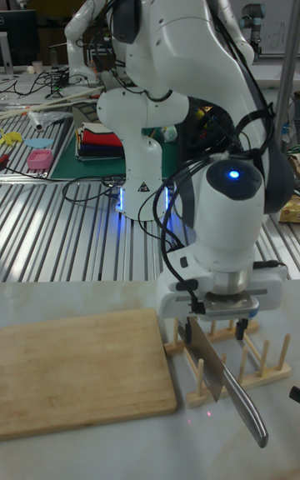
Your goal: Put the knife on the cutting board
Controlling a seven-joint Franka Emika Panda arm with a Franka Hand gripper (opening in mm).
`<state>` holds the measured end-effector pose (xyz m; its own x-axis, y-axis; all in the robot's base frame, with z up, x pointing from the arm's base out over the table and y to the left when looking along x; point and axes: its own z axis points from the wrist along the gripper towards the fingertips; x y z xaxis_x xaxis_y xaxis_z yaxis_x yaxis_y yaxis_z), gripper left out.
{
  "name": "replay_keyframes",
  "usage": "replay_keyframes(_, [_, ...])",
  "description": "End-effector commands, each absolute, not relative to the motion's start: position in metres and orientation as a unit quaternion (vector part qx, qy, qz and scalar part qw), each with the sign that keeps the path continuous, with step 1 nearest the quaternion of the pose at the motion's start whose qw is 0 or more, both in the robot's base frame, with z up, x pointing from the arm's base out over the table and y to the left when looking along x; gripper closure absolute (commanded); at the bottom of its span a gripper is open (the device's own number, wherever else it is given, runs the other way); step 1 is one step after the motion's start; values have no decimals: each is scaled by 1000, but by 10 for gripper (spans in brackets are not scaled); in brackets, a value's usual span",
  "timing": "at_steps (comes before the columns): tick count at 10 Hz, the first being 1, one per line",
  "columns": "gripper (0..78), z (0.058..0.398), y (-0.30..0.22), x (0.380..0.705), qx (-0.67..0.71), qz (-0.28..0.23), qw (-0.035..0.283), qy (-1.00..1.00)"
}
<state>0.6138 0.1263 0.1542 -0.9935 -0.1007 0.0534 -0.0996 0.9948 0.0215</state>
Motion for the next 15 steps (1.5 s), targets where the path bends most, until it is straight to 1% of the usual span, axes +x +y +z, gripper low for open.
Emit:
replay_keyframes(1, [1,144,124,621,67,-8,27,-997])
replay_keyframes(6, [1,134,124,609,79,-2,29,-996])
replay_keyframes(15, [1,124,119,605,102,-2,29,-994])
